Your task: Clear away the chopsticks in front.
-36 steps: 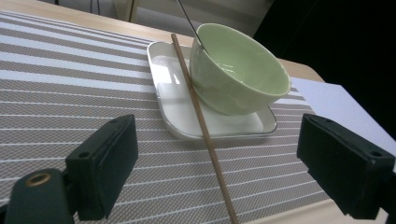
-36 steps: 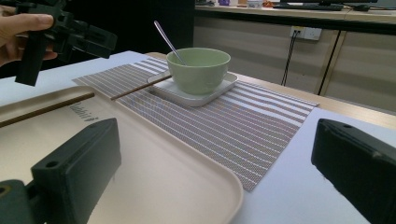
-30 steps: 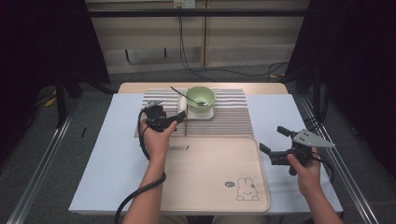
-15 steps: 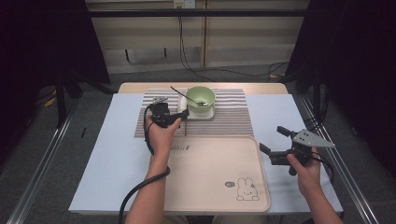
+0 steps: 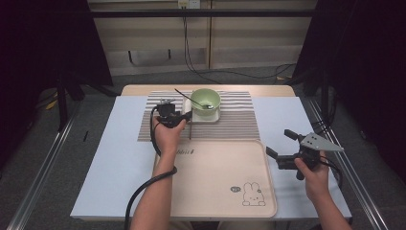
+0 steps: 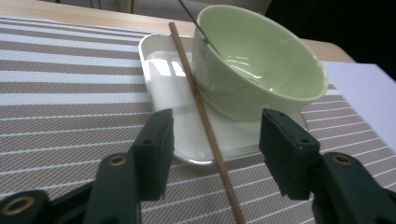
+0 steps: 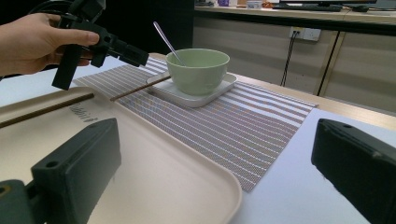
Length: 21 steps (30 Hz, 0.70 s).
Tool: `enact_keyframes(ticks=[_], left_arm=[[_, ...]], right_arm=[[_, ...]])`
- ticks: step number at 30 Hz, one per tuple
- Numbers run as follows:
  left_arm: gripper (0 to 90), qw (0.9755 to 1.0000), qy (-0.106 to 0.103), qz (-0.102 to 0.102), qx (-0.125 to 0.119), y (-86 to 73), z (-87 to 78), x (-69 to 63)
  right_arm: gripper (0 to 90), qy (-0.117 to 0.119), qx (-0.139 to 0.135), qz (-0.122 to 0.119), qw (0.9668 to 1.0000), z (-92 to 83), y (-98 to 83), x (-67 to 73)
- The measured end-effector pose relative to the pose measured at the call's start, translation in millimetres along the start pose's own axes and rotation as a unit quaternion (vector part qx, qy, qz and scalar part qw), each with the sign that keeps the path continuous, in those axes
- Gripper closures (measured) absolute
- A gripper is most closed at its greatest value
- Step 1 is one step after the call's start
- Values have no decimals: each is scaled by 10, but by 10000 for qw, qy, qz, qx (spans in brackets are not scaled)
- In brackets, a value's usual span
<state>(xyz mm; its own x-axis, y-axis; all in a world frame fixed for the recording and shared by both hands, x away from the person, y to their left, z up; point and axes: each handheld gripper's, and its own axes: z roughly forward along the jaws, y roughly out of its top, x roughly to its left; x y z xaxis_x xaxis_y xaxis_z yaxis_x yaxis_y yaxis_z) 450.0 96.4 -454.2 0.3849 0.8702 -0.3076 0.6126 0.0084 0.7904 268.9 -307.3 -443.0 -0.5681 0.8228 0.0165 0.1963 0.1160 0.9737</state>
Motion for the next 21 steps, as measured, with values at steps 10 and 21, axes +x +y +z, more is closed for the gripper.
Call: enact_keyframes(ticks=[10,21], left_arm=[[616,9999,49,-122,107,25,133,6],[641,9991,77,-262,317,57,255,-28]], right_arm=[[12,-3,-32,-19,10000,4,1,-6],[12,-14,-19,-15,10000,15,-3,-3]])
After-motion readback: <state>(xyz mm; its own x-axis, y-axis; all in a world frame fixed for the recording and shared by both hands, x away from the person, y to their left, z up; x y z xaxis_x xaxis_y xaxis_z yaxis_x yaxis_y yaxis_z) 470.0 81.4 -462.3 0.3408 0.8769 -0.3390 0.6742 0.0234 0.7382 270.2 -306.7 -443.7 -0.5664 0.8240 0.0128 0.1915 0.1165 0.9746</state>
